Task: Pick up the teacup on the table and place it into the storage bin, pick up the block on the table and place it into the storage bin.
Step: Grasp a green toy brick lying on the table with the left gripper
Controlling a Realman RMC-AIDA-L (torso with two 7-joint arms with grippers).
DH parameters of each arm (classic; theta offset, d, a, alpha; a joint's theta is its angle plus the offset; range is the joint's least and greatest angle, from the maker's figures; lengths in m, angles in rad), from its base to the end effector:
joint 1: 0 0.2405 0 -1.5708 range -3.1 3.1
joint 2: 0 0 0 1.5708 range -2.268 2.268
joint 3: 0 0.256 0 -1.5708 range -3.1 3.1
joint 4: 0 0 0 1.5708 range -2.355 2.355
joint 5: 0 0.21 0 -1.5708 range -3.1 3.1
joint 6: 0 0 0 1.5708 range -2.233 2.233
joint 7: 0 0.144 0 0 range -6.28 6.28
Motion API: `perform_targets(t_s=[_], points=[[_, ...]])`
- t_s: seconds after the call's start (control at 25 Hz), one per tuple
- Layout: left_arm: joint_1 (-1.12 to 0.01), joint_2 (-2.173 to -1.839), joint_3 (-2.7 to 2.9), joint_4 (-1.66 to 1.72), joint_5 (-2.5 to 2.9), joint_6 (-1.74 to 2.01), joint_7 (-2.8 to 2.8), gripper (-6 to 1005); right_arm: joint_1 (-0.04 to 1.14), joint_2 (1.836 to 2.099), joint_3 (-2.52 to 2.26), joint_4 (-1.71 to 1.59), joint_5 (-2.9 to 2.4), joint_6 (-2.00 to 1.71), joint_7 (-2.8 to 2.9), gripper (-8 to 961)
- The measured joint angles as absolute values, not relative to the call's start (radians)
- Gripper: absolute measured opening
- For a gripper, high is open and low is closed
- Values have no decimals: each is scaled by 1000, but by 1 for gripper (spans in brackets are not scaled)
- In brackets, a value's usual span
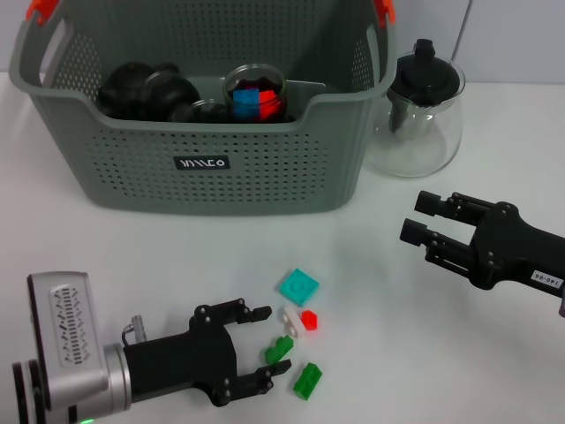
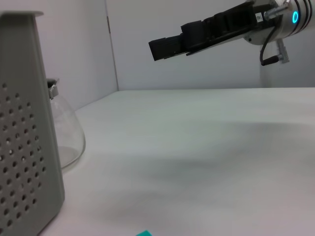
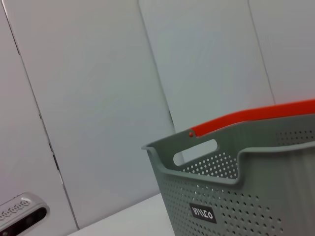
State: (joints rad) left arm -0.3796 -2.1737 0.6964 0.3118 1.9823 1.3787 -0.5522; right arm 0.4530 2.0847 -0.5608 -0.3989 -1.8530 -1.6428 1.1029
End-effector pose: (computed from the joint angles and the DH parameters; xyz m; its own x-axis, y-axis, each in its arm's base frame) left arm -0.3046 0.2417 -0.0991 0.9061 0.0311 0.4218 0.1838 -0.9271 -0.3266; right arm 0.2789 0.2897 -0.0173 0.6314 -0.2662 -0.7283 -0.5057 -0.8534 -0.1265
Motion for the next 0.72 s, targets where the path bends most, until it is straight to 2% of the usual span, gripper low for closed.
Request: perform_targets(t_s=[0.72], points=[[-354, -2167, 615, 394, 1980, 1326, -551, 683, 452, 2083, -560, -399, -1852, -1643, 1103, 557]])
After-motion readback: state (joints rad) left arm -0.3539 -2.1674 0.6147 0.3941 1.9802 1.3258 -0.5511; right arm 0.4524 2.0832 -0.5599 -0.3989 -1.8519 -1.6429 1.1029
